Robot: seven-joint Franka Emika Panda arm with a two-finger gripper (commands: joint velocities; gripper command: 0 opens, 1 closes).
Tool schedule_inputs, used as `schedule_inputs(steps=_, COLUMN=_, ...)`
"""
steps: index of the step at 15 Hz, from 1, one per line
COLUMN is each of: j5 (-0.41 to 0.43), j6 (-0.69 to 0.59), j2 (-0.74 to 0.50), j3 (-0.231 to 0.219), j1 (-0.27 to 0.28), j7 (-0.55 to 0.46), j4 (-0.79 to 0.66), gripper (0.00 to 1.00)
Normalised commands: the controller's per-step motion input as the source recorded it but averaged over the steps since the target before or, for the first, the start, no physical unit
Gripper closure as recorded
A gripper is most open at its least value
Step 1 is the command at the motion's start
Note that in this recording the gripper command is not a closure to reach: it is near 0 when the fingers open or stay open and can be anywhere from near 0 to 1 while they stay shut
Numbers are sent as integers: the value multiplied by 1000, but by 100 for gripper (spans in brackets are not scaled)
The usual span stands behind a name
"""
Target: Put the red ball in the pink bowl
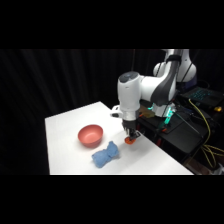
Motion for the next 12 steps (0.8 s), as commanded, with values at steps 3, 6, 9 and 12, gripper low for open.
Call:
schedule_inputs(steps=3, j5=-117, j6=-362, j2=-325, j3=-94, j1=-130, j7=-82, j4=177, gripper=7)
schedule_inputs(steps=6, j5=-203, j6=-288, j2=-113, j3=-98, j1=-150, j7=-57, j4=322, gripper=7)
schedule_inputs(steps=9, j5=-191, j6=-202, j2=67, j3=-89, j1=-137, j7=-70, j4=403, gripper=5)
schedule_inputs(steps=12, j5=-142, j6=-144, j2=191, j3=-82, j1=-109, j7=-73, j4=415, gripper=5)
